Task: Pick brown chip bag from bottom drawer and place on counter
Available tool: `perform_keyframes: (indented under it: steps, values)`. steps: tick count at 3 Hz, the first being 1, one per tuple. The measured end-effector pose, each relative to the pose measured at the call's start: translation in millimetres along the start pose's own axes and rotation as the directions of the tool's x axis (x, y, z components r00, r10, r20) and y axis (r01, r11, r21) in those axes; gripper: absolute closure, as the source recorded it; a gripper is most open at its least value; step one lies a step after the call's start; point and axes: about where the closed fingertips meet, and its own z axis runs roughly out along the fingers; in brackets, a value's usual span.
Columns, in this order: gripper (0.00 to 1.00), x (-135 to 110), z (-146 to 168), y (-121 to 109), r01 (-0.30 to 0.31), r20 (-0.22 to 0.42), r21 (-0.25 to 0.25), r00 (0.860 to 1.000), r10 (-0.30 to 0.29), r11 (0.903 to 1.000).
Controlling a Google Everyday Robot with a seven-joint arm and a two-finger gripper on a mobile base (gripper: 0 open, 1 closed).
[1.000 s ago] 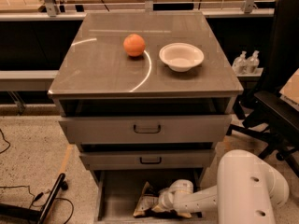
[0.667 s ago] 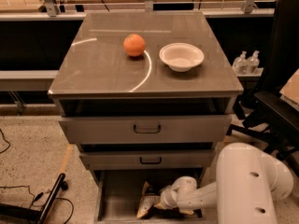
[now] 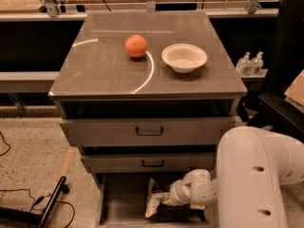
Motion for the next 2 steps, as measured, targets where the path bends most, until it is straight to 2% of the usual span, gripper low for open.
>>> perform_keyframes:
  steps: [2]
  values:
    - [1.00,22.4,-90.5,-2.1,0.006,0.088,-0.022,0.996,-0.004,0.9997]
